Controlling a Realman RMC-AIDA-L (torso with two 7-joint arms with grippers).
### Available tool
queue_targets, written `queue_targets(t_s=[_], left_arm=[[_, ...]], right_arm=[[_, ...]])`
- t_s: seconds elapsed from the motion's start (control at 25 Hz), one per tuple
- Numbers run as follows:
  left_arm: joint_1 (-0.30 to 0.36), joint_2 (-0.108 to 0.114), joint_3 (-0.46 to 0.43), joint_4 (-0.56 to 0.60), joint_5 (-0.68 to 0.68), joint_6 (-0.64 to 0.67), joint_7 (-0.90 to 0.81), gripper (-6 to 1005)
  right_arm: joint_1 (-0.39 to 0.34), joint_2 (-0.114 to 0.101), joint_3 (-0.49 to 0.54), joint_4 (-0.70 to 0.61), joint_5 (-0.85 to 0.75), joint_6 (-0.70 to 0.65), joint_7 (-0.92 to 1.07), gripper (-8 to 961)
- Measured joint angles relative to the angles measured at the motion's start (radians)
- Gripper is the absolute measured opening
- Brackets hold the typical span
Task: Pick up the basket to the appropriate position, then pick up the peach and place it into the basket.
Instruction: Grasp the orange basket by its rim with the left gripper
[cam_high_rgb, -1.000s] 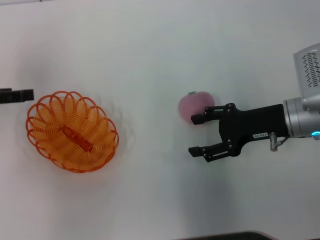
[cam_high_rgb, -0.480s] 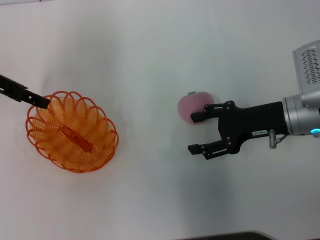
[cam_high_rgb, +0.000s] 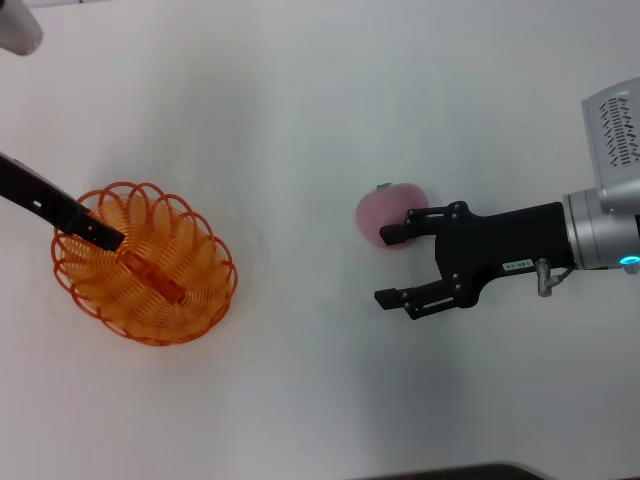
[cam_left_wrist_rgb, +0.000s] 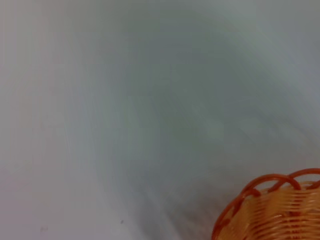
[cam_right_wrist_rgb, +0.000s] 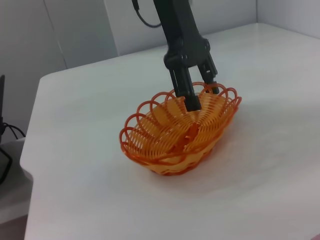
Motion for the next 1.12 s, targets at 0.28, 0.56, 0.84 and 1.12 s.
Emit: queue_targets(t_s=[0.28,0.56,0.84,1.12], left_arm=[[0.000,-0.012,0.007,-0.011,0.009,-0.027,0.000,777],[0.000,-0.018,0.009,0.000,0.012,-0.029,-0.012,736],[0.000,-0.022,0.010,-0.005,0.035,-0.032,-0.013,614],[0.000,-0.018,0.007,-0.001,0.036,-0.033,-0.027,318]], right_arm=[[0.000,0.000,-0.001,0.002,0.000,0.002,0.000,867],[0.000,0.000,-0.002,0.003,0.000,0.005,0.000,867],[0.000,0.000,-0.002,0.004,0.000,0.006,0.000,867],[0.001,0.000,-0.002,0.003,0.000,0.006,0.000,867]])
